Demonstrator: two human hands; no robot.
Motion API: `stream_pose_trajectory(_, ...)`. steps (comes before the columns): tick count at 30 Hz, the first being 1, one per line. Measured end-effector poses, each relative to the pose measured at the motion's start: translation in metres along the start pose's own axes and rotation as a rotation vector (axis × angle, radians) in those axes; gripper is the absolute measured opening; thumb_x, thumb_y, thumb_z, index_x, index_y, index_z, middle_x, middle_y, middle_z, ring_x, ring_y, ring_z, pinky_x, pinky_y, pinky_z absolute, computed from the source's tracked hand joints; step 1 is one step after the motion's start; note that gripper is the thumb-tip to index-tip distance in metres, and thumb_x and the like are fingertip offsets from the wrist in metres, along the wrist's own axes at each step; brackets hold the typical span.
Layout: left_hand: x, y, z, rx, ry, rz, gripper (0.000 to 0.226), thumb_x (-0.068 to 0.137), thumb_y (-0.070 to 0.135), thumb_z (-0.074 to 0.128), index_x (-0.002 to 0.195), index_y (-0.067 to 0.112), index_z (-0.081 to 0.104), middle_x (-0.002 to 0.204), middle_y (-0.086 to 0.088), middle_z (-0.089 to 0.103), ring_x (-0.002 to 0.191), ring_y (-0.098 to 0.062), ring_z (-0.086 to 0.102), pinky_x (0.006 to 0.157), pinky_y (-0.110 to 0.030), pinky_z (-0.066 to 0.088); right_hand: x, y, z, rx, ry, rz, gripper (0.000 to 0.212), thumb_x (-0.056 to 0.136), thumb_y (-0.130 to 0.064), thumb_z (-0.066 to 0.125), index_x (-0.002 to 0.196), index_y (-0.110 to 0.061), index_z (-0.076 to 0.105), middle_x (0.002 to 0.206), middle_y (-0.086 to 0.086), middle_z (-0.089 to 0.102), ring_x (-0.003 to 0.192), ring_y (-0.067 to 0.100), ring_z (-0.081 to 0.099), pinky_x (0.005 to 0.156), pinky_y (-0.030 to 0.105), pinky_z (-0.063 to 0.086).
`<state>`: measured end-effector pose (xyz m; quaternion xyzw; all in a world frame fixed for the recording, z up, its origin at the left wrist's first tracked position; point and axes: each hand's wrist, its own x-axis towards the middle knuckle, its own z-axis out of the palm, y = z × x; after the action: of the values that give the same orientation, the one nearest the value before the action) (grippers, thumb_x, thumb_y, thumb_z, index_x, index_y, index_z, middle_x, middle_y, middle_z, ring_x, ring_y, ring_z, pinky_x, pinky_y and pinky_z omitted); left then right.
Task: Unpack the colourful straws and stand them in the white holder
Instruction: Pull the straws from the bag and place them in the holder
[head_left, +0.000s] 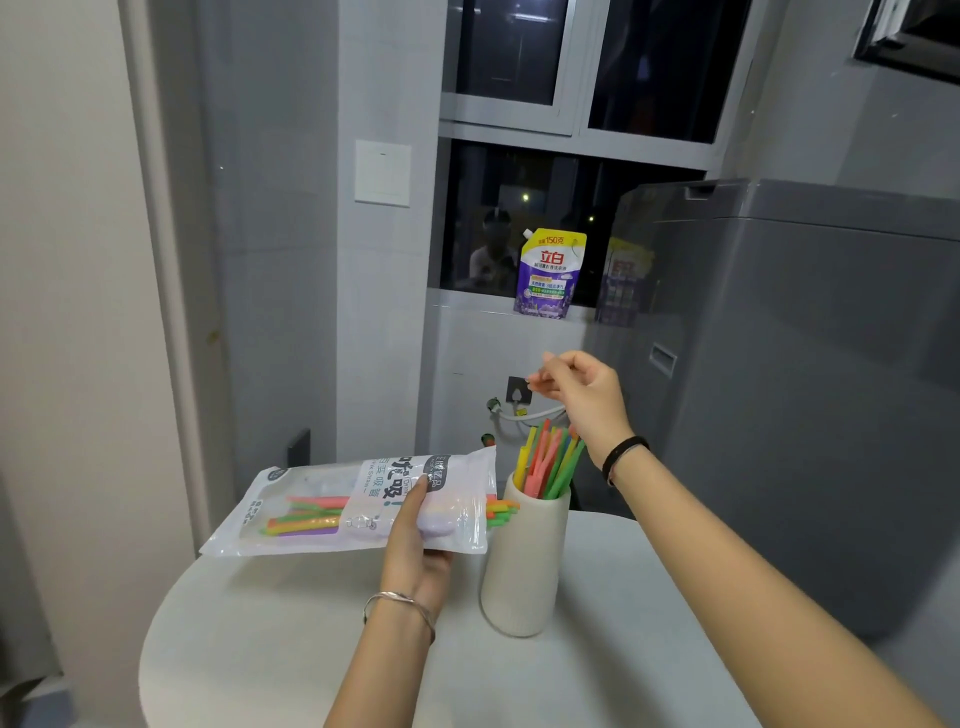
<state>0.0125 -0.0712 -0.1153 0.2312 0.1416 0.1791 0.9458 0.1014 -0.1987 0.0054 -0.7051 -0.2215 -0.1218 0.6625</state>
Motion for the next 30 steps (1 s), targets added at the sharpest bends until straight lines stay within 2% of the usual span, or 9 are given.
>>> stream_pose_trajectory(5,-0.004,0.000,-0.001,0.010,-0.023,0.050,0.043,0.089,0.016,0.061,0.131,0.014,0.055,0.099,0.001,0.070,0.074,-0.009,0.071,0.059,-0.026,0.059,-0.053,0.020,0.024,0.185,0.059,0.006,0.022,0.095,-0.014,0.050,0.103,0.001,0.064,0.101,0.003,0.069,0.099,0.013,0.063,0.088,0.018,0.049)
stream_pose_trajectory(9,-0.009,0.001,-0.003,0.113,-0.006,0.127,0.044,0.088,0.022,0.062,0.131,0.015,0.056,0.121,-0.001,0.067,0.102,-0.016,0.066,0.085,-0.033,0.054,-0.101,0.055,0.050,0.389,0.148,0.260,0.020,0.095,-0.024,0.050,0.108,-0.016,0.064,0.112,0.001,0.066,0.105,0.013,0.061,0.097,0.032,0.044)
stream_pose_trajectory(13,-0.010,0.002,-0.002,0.299,0.112,0.282,0.044,0.076,0.021,0.076,0.117,0.013,0.065,0.111,-0.001,0.071,0.101,-0.018,0.067,0.088,-0.034,0.053,-0.116,0.071,0.063,0.623,0.148,0.519,0.026,0.094,-0.037,0.048,0.094,-0.020,0.067,0.102,0.005,0.070,0.093,0.020,0.065,0.087,0.039,0.049)
stream_pose_trajectory(16,-0.009,0.002,-0.001,0.465,0.096,0.378,0.036,0.070,0.017,0.081,0.104,0.014,0.070,0.097,0.004,0.075,0.088,-0.011,0.071,0.071,-0.022,0.054,-0.118,0.075,0.064,0.641,0.141,0.551,0.034,0.094,-0.044,0.042,0.084,-0.026,0.069,0.091,-0.002,0.074,0.083,0.014,0.068,0.076,0.033,0.052)
stream_pose_trajectory(18,-0.008,0.001,0.000,0.507,0.071,0.399,0.023,0.070,0.015,0.082,0.090,0.019,0.071,0.084,0.011,0.076,0.077,-0.001,0.071,0.059,-0.012,0.051,-0.121,0.076,0.066,0.606,0.142,0.559,0.034,0.095,-0.046,0.037,0.090,-0.032,0.068,0.090,-0.009,0.074,0.085,0.008,0.068,0.066,0.025,0.054)
stream_pose_trajectory(21,-0.005,0.000,-0.002,0.509,0.074,0.394,0.018,0.071,0.013,0.081,0.081,0.022,0.070,0.073,0.018,0.074,0.070,0.004,0.069,0.055,-0.010,0.050,-0.124,0.077,0.067,0.491,0.111,0.532,0.029,0.097,-0.044,0.034,0.106,-0.037,0.060,0.100,-0.015,0.069,0.095,0.007,0.063,0.067,0.026,0.052)
stream_pose_trajectory(23,-0.004,0.000,-0.003,0.484,0.093,0.374,0.021,0.070,0.013,0.081,0.087,0.020,0.070,0.077,0.014,0.075,0.074,0.000,0.070,0.059,-0.012,0.052,-0.125,0.078,0.065,0.381,0.085,0.504,0.025,0.098,-0.037,0.036,0.100,-0.033,0.061,0.093,-0.012,0.070,0.085,0.007,0.063,0.062,0.023,0.052)
stream_pose_trajectory(27,-0.004,0.003,-0.006,0.404,0.126,0.328,0.044,0.072,0.015,0.080,0.114,0.010,0.066,0.106,-0.003,0.072,0.097,-0.019,0.068,0.088,-0.034,0.054,-0.125,0.081,0.058,0.270,0.055,0.459,0.020,0.097,-0.018,0.041,0.085,-0.014,0.055,0.072,0.001,0.059,0.058,0.008,0.051,0.041,0.013,0.038)
stream_pose_trajectory(30,-0.003,0.006,-0.013,0.329,0.131,0.249,0.046,0.075,0.019,0.077,0.118,0.012,0.064,0.113,-0.004,0.071,0.097,-0.020,0.067,0.090,-0.038,0.053,-0.121,0.081,0.047,0.226,0.081,0.420,0.023,0.095,-0.018,0.048,0.073,-0.013,0.051,0.065,0.003,0.050,0.052,0.009,0.042,0.041,0.014,0.031)
